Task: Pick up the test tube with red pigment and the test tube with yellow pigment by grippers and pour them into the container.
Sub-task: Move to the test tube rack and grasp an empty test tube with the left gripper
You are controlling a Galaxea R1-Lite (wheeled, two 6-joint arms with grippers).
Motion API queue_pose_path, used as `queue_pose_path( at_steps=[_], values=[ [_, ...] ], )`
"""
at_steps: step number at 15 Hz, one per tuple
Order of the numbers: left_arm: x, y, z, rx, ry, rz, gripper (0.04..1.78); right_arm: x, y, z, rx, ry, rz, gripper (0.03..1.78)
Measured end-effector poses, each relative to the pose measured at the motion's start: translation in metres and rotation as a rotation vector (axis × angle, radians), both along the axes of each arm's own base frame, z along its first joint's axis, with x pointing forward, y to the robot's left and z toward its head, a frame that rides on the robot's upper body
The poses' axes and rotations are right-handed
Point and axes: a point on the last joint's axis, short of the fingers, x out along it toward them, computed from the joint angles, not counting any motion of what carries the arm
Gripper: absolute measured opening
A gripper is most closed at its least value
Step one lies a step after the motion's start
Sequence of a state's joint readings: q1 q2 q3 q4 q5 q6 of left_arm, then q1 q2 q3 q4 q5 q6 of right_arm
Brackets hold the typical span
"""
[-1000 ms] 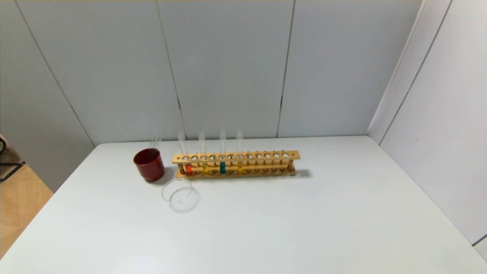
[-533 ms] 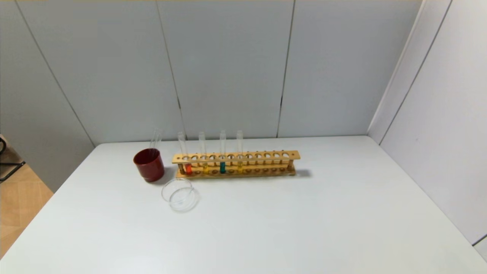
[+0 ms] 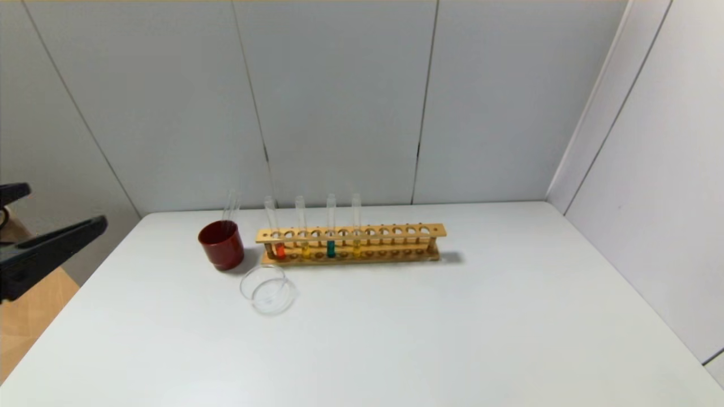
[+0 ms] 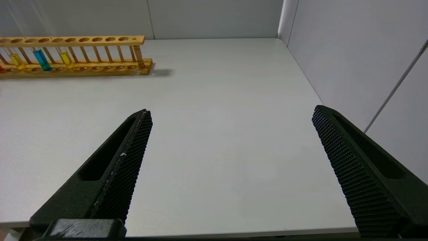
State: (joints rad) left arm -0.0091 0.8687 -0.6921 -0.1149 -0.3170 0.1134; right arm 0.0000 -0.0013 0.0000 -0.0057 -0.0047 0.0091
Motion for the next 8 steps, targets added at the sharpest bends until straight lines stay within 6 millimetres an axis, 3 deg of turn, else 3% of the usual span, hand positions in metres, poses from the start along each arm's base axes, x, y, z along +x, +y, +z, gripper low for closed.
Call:
queue_pose_path(
  at_steps=[4,8],
  values=[
    [0.056,-0.002,-0.007,-0.007,0.033,-0.071,1.75,0.0,0.0,0.0,0.0,0.0,0.0,1.75],
    [0.098,-0.004,-0.028,-0.014,0.103,-0.079,1.75,0.0,0.0,0.0,0.0,0.0,0.0,1.75]
  ],
)
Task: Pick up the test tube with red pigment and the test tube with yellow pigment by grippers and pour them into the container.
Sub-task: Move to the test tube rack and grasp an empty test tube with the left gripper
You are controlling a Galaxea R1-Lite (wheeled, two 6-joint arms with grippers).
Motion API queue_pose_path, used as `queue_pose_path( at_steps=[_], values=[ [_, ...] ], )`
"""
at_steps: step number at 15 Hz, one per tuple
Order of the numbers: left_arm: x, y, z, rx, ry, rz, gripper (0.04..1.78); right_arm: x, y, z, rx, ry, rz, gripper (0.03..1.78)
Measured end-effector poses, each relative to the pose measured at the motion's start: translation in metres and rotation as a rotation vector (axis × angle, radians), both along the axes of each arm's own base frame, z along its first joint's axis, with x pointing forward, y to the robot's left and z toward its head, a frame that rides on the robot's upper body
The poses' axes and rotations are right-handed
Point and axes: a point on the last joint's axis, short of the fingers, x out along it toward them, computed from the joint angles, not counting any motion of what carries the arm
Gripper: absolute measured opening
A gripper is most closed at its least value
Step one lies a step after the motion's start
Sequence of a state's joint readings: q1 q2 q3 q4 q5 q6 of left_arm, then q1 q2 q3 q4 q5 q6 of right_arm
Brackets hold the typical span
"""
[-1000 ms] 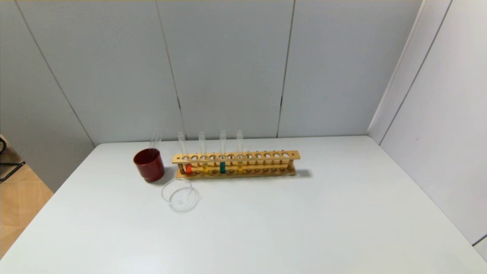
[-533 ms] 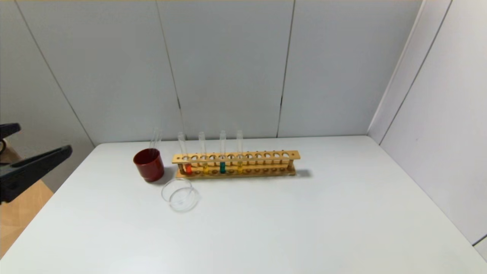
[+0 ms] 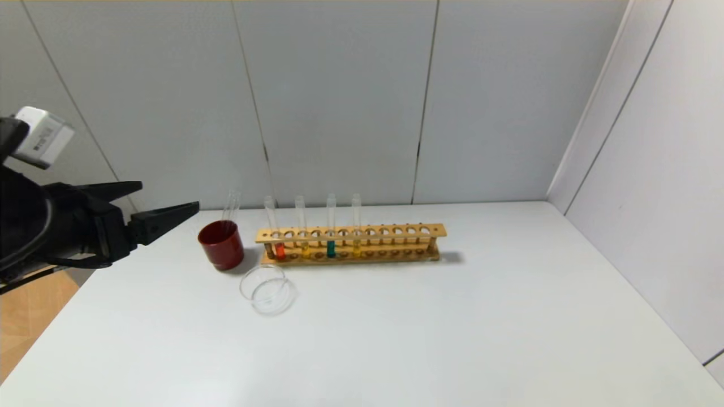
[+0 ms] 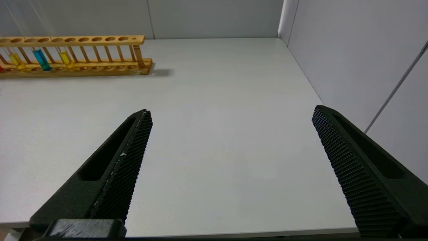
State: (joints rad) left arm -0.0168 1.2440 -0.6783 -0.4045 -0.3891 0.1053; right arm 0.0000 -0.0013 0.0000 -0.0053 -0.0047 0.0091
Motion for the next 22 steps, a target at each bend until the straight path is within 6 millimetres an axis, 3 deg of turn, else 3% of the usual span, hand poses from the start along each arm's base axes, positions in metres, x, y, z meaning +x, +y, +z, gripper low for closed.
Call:
queue_pose_path(
  at_steps=[13,22],
  values=[
    [0.094,-0.01,-0.076,-0.009,0.082,-0.03,1.75,0.0,0.0,0.0,0.0,0.0,0.0,1.75],
    [0.143,-0.023,-0.115,-0.042,0.104,-0.048,1.75,0.0,0.0,0.0,0.0,0.0,0.0,1.75]
  ],
)
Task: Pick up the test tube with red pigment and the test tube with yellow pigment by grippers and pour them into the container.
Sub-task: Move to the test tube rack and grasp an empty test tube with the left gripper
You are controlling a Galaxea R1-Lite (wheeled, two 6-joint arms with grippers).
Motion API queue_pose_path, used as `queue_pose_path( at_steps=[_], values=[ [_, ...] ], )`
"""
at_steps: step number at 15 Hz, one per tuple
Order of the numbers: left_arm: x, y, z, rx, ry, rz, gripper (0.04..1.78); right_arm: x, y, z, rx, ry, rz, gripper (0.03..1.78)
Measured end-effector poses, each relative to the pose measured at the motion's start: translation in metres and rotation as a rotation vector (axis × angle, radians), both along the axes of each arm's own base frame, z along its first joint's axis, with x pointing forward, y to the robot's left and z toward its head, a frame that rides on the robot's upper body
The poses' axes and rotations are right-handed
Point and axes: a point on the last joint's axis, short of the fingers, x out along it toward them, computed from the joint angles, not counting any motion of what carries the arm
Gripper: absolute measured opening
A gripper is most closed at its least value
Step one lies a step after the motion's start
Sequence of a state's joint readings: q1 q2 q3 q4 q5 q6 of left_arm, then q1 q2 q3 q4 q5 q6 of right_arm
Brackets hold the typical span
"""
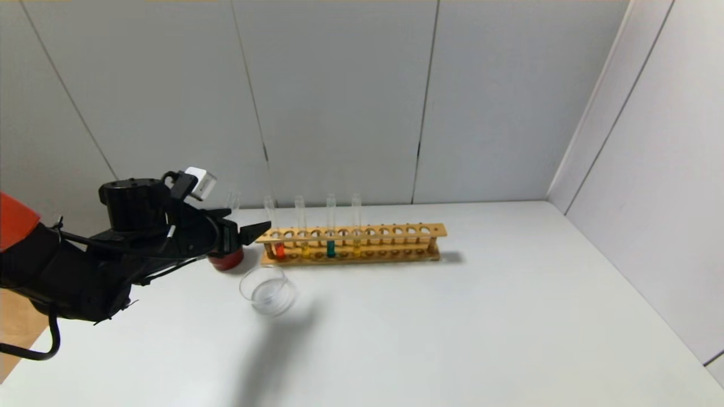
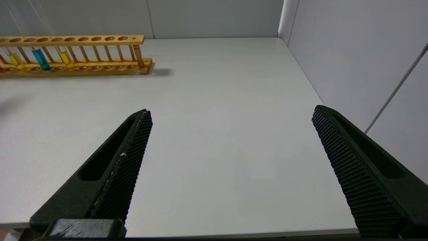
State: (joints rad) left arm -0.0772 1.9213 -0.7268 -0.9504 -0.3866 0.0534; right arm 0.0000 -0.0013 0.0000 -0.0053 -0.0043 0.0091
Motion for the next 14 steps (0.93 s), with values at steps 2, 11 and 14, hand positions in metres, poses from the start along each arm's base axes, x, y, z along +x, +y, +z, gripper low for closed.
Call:
queue_pose_path(
  at_steps=[2,11,14],
  values=[
    [0.008,-0.003,-0.005,-0.002,0.006,-0.004,1.75,0.0,0.0,0.0,0.0,0.0,0.0,1.75],
    [0.04,-0.021,-0.015,-0.003,0.003,0.013,1.75,0.0,0.0,0.0,0.0,0.0,0.0,1.75],
    [0.045,-0.029,-0.021,-0.002,0.011,-0.003,1.75,0.0,0.0,0.0,0.0,0.0,0.0,1.75]
  ],
)
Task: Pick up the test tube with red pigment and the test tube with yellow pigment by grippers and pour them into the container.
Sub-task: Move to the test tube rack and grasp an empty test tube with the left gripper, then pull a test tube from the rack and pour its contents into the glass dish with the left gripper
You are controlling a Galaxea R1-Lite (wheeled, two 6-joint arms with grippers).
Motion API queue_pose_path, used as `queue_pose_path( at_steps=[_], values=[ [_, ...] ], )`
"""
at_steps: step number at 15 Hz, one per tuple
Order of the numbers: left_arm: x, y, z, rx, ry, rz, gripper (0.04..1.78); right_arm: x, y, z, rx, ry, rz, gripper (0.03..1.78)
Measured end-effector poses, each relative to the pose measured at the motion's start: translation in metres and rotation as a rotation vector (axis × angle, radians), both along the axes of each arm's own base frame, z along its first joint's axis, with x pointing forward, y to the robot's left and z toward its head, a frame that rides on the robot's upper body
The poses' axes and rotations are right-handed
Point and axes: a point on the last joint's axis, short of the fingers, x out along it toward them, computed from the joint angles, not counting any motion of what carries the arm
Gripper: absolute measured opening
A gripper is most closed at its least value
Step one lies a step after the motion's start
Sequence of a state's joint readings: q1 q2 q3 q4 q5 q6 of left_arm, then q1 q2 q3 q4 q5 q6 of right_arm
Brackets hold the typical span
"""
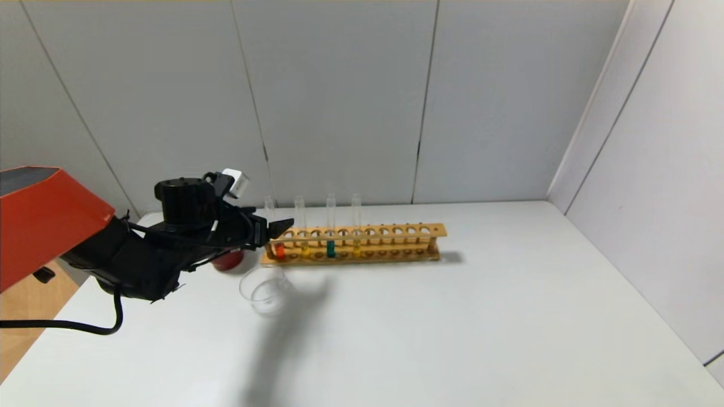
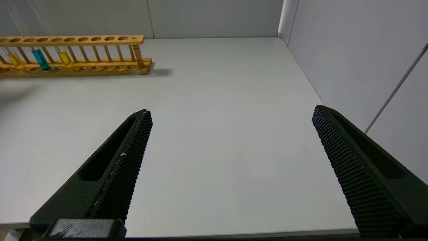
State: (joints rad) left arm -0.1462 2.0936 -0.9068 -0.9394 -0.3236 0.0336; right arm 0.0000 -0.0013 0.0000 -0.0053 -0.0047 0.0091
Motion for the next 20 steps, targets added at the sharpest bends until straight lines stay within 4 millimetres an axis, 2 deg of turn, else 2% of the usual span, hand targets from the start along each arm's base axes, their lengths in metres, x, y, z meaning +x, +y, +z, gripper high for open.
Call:
queue_pose_path(
  at_steps=[3,5,7,11,13,18,20],
  values=[
    [0.002,-0.002,-0.005,0.001,0.01,-0.004,1.71,0.0,0.0,0.0,0.0,0.0,0.0,1.75],
    [0.004,-0.003,-0.006,-0.002,0.014,-0.004,1.55,0.0,0.0,0.0,0.0,0.0,0.0,1.75],
    [0.004,-0.003,-0.007,-0.002,0.012,-0.003,1.3,0.0,0.0,0.0,0.0,0.0,0.0,1.75],
    [0.005,-0.003,-0.007,0.003,0.008,0.007,0.57,0.0,0.0,0.0,0.0,0.0,0.0,1.75],
    [0.006,-0.005,-0.009,0.003,0.008,0.003,0.33,0.0,0.0,0.0,0.0,0.0,0.0,1.75],
    [0.007,-0.009,-0.009,0.005,0.006,0.006,0.31,0.0,0.0,0.0,0.0,0.0,0.0,1.75],
    [0.009,-0.011,0.001,0.007,-0.018,0.023,0.31,0.0,0.0,0.0,0.0,0.0,0.0,1.75]
  ],
)
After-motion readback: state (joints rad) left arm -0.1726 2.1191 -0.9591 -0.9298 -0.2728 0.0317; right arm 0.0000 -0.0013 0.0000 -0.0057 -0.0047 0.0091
